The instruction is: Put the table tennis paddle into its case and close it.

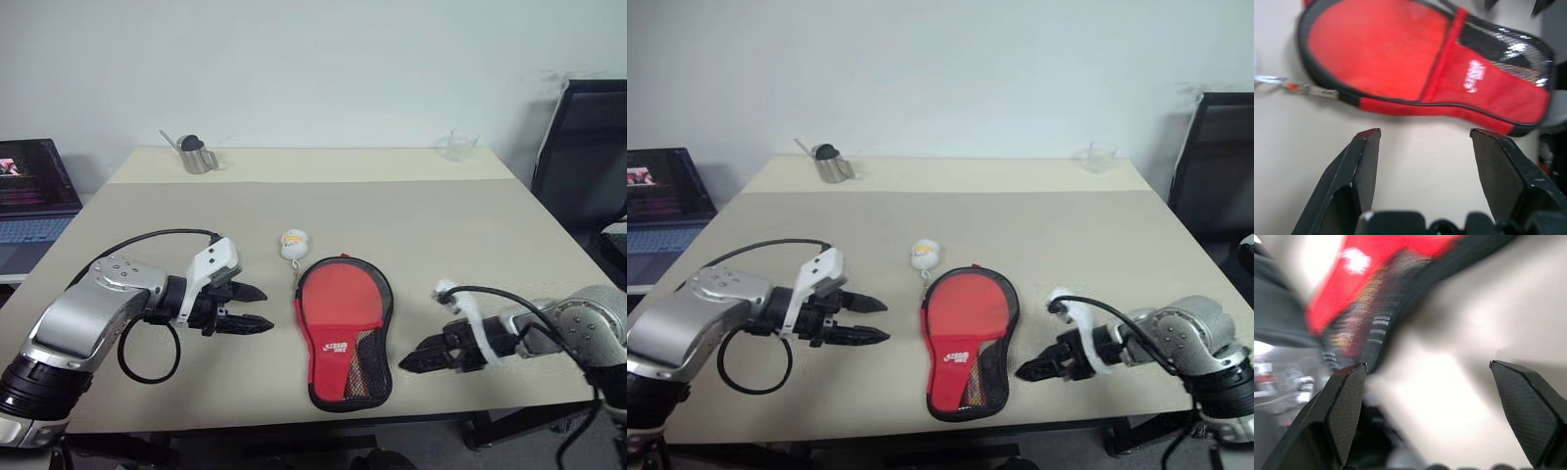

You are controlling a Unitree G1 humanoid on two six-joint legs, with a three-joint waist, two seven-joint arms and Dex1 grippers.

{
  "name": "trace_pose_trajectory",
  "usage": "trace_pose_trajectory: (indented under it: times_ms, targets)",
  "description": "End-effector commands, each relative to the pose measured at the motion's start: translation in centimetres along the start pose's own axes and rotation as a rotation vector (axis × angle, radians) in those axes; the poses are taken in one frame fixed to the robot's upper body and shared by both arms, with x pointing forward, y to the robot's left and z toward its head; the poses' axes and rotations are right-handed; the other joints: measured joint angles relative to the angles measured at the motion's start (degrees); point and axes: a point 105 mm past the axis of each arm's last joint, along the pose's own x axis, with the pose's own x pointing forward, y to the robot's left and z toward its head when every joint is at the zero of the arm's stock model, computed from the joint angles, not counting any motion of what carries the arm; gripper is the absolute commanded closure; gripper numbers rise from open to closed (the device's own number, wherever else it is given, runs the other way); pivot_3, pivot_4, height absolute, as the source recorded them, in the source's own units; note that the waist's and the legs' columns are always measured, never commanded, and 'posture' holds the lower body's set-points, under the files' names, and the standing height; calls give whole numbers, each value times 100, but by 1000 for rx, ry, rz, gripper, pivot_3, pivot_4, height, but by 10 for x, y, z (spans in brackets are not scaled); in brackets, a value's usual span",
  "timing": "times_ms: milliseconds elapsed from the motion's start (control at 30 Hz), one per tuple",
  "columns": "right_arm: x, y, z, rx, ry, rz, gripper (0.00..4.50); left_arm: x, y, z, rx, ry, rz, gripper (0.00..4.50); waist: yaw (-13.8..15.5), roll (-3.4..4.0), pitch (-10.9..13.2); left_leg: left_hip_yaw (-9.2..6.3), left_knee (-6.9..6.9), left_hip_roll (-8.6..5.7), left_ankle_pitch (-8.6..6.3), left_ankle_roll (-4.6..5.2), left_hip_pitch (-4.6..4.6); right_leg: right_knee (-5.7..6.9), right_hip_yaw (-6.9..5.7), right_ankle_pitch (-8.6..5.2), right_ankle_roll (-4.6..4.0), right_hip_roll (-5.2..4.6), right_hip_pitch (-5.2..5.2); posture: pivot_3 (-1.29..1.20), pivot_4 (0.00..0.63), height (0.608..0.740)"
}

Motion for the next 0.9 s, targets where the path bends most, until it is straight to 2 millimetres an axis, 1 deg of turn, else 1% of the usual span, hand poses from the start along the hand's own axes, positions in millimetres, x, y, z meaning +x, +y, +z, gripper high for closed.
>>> trace_pose_trajectory:
  times_ms: [33, 133, 167, 233, 367, 433, 467, 500, 567, 600, 633, 667, 733, 767, 800, 900]
  targets:
    - [-12, -19, 38, -104, -130, -74, 117, -7, 9, 4, 41, -25, 72, 1319, -9, 0, 0, 0, 0, 0, 0, 0, 3, 2, 0, 0, 0, 0, 0, 0, 150, 740]
    - [-17, -26, 79, -190, -295, -137, 117, -5, 10, 3, 39, -29, 85, 1319, -7, 0, 0, -2, 0, 2, 0, 0, 5, 7, -2, 0, 0, 2, -1, 0, 150, 740]
    - [-17, -26, 88, -211, -331, -146, 117, -5, 10, 3, 38, -30, 87, 1319, -4, 0, 0, -3, -1, 1, 0, 0, 1, 9, -3, 0, 0, 3, -4, 0, 150, 740]
    - [-12, -19, 106, -295, -409, -149, 117, -6, 12, 3, 36, -38, 104, 1319, 11, 0, 1, -1, -3, 3, 0, 0, -4, 9, -3, -1, -3, 5, -7, 0, 150, 740]
    - [15, 1, 125, -346, -479, -92, 117, -10, 22, 5, 33, -49, 168, 1319, 10, 0, 0, 1, -4, 3, -1, -1, -12, 3, 0, -3, -5, 5, -8, 0, 150, 740]
    - [24, 6, 131, -360, -508, -88, 117, -10, 26, 4, 32, -53, 192, 1319, 15, 0, 1, 2, -2, 3, -1, -1, -10, 8, 1, -3, -5, 5, -7, 0, 150, 740]
    - [32, 8, 134, -361, -526, -85, 117, -9, 29, 4, 35, -52, 216, 1319, 18, 0, 0, 1, -1, 3, 0, -1, -11, 12, 0, -3, -5, 5, -8, 0, 150, 740]
    - [42, 9, 138, -375, -553, -99, 117, -7, 33, 4, 30, -57, 237, 1319, 21, 0, 0, 1, 0, 3, 0, -1, -8, 14, -1, -3, -5, 5, -6, 0, 150, 740]
    - [58, 12, 149, -460, -639, -175, 117, -3, 36, 5, 25, -76, 255, 1319, 21, 0, 0, 1, 4, 3, 0, -1, -4, 22, -1, -3, -5, 5, -5, 0, 150, 740]
    - [67, 11, 150, -459, -640, -198, 117, -2, 37, 6, 20, -84, 266, 1319, 20, 0, 0, 0, 7, 3, 0, -1, -2, 25, 0, -3, -5, 5, -4, 0, 150, 740]
    - [75, 6, 151, -438, -643, -224, 117, -1, 43, 8, 41, -98, 309, 1319, 18, 0, 0, 0, 7, 3, 1, -2, -3, 28, 0, -2, -5, 5, -6, 0, 150, 740]
    - [81, 4, 150, -420, -642, -232, 117, -1, 53, 12, 49, -118, 377, 1319, 23, 0, 0, 0, 7, 4, 1, -2, -1, 29, 0, -2, -5, 5, -4, 0, 150, 740]
    - [92, 4, 148, -399, -651, -225, 117, -1, 75, 21, 11, -179, 506, 1319, 60, -2, -1, -3, 9, 4, 2, -3, -4, 32, -4, -2, -6, 5, -4, 0, 150, 740]
    - [96, 7, 147, -395, -661, -217, 117, 0, 82, 26, 1, -203, 539, 1319, 74, -2, -1, -3, 11, 2, 2, -2, -3, 32, -3, -2, -5, 5, -2, 0, 150, 740]
    - [100, 8, 146, -393, -664, -213, 117, 2, 84, 29, -7, -219, 549, 1319, 72, -4, -2, -2, 12, 1, 2, -2, -5, 33, -3, -1, -4, 5, -2, 0, 150, 740]
    - [119, 8, 135, -390, -622, -212, 117, 19, 88, 35, -24, -225, 547, 1319, 39, -6, -4, 5, 11, 1, 2, -3, -7, 29, 7, 1, -2, 1, -2, 0, 150, 740]
